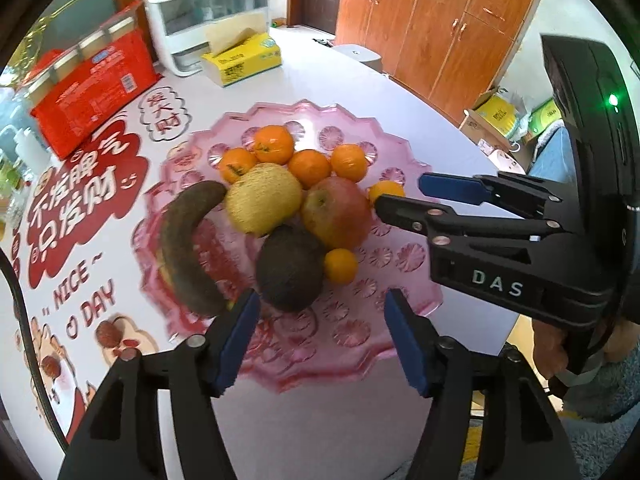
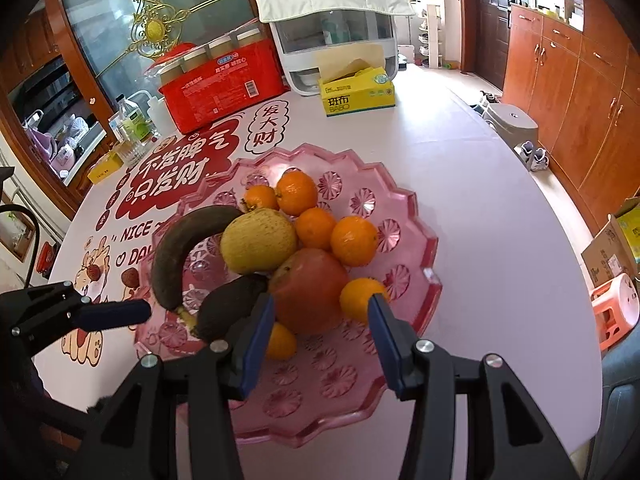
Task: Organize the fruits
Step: 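Lift both open grippers from the bowl toward the red lychee-like fruits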
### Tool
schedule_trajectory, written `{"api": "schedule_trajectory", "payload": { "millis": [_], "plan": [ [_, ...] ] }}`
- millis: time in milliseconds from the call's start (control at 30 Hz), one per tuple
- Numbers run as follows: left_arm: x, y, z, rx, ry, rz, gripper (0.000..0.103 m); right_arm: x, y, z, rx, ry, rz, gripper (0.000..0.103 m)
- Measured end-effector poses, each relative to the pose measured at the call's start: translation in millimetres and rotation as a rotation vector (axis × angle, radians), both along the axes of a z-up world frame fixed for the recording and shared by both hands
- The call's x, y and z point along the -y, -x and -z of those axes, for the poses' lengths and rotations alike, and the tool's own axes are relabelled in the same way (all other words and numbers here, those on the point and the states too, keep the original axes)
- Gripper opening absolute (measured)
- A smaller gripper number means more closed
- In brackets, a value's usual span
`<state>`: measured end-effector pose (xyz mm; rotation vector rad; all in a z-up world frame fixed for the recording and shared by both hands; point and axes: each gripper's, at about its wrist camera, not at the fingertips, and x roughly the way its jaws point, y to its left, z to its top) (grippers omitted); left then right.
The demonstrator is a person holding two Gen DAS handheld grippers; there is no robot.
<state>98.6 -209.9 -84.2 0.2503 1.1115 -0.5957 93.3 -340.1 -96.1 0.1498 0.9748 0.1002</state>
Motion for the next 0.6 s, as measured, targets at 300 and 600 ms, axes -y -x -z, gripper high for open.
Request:
{"api": "schedule_trajectory", "payload": {
  "millis": [300, 600],
  "plan": [
    [-71.6, 2.5, -31.5, 0.056, 0.014, -0.100, 0.080, -39.9, 16.4, -24.2, 0.042, 0.009, 0.014, 0.049],
    [-168.0, -1.1, -80.2, 0.152, 0.009, -0.216, 0.083, -103.4, 28.0, -61.8, 0.127, 0.010, -0.008, 0.049]
  ]
}}
